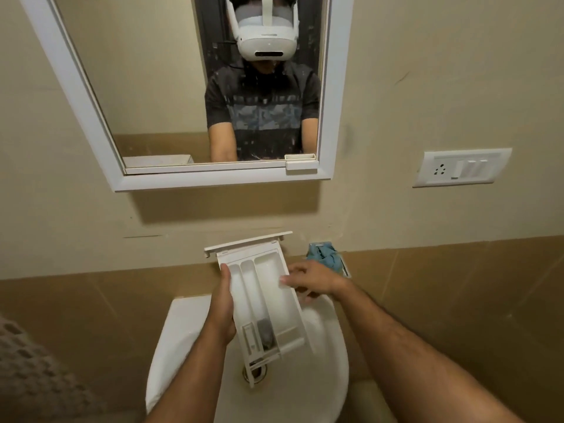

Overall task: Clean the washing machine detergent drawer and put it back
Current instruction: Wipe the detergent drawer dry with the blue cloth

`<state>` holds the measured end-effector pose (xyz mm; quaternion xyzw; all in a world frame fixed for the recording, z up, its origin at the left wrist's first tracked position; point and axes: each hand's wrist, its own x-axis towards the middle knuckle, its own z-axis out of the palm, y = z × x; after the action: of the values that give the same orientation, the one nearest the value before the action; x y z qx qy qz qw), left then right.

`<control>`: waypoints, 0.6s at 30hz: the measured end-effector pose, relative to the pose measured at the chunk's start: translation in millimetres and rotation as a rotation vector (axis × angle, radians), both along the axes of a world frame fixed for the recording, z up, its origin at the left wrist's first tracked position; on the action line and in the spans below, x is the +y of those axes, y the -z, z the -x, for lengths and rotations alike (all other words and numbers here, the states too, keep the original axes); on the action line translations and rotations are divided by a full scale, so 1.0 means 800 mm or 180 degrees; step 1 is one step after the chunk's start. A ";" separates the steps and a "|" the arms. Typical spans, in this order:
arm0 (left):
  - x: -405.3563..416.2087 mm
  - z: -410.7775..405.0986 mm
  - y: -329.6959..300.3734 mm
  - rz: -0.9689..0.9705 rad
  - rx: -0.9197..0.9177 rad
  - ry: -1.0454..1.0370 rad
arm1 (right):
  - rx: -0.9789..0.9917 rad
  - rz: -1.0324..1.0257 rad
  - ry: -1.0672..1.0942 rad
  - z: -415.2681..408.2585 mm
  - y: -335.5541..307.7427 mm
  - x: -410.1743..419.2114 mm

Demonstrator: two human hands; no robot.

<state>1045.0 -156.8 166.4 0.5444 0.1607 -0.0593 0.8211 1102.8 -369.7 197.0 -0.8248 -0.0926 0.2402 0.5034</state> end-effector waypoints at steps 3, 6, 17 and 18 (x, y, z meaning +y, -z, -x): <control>0.006 -0.002 0.004 -0.0261 0.0033 -0.0443 | -0.0690 0.0090 0.0729 -0.038 -0.004 -0.033; 0.006 -0.004 0.007 -0.0355 0.0055 -0.0663 | -0.1394 0.1593 0.1442 -0.068 -0.007 -0.051; -0.002 -0.004 -0.004 -0.0739 0.0085 -0.0833 | -0.1356 0.3136 0.0527 -0.083 0.028 -0.024; -0.002 -0.002 -0.007 -0.0743 0.0093 -0.0861 | -0.1381 0.3111 0.0540 -0.081 0.029 -0.024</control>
<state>1046.4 -158.3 171.8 0.6085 0.2502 0.0628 0.7505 1167.3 -388.5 173.9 -0.9981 -0.0049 0.0380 0.0480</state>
